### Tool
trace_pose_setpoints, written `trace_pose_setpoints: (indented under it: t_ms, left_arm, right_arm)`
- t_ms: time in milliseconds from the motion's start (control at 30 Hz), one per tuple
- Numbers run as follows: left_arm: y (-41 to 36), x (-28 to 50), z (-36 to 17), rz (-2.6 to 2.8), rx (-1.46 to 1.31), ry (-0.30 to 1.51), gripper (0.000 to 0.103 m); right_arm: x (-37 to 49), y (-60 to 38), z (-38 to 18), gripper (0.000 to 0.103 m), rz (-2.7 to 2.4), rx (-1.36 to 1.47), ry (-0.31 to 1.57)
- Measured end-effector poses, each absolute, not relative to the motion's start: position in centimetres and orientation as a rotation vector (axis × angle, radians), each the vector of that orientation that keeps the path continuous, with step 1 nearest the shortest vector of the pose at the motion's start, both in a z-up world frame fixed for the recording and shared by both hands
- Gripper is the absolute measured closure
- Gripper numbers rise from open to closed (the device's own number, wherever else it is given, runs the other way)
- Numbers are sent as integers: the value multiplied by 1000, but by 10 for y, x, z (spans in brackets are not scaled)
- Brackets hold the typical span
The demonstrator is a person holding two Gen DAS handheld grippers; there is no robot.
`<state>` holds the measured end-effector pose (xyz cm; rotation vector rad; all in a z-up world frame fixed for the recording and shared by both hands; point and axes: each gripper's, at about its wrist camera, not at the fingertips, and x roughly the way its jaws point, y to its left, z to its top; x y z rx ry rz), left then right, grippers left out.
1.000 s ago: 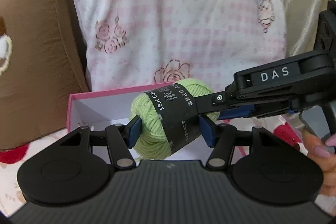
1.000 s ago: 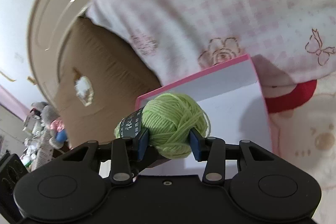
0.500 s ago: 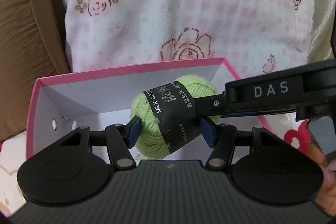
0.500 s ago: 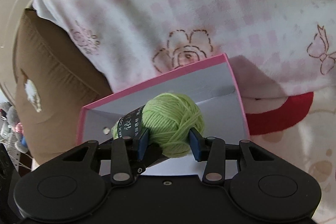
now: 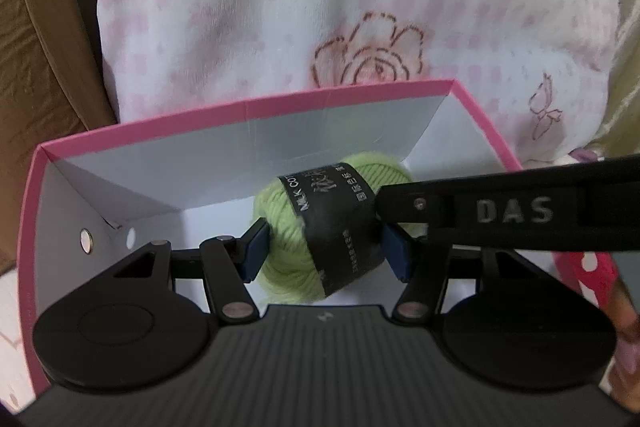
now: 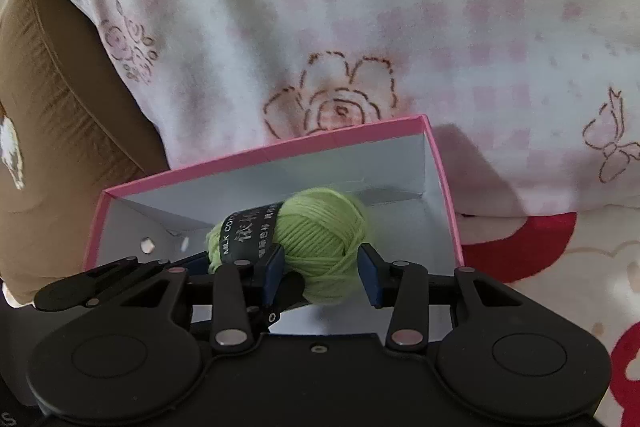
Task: Organize objects
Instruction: 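Lower the yarn ball into the pink box and open the right gripper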
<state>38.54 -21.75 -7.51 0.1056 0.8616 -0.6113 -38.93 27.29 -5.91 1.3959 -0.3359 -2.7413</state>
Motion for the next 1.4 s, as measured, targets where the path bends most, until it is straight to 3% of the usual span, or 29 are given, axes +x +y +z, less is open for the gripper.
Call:
trace_pose_setpoints:
  t_ms: [200, 833, 1200, 1400]
  left_arm:
    - [-219, 388, -76, -600, 97, 874, 45]
    - [-230, 406, -79, -618, -3, 955, 45]
    - [-213, 416, -82, -571, -76, 990, 48]
    - [-213, 426, -86, -590, -173, 1037, 49]
  right_arm:
    - [-391, 282, -60, 63, -2718, 1385, -417]
    - [-354, 322, -30, 60, -2771, 1268, -487]
    - [-343, 266, -45, 56, -2652, 1302, 4]
    - [-361, 248, -72, 56, -2660, 1340, 79]
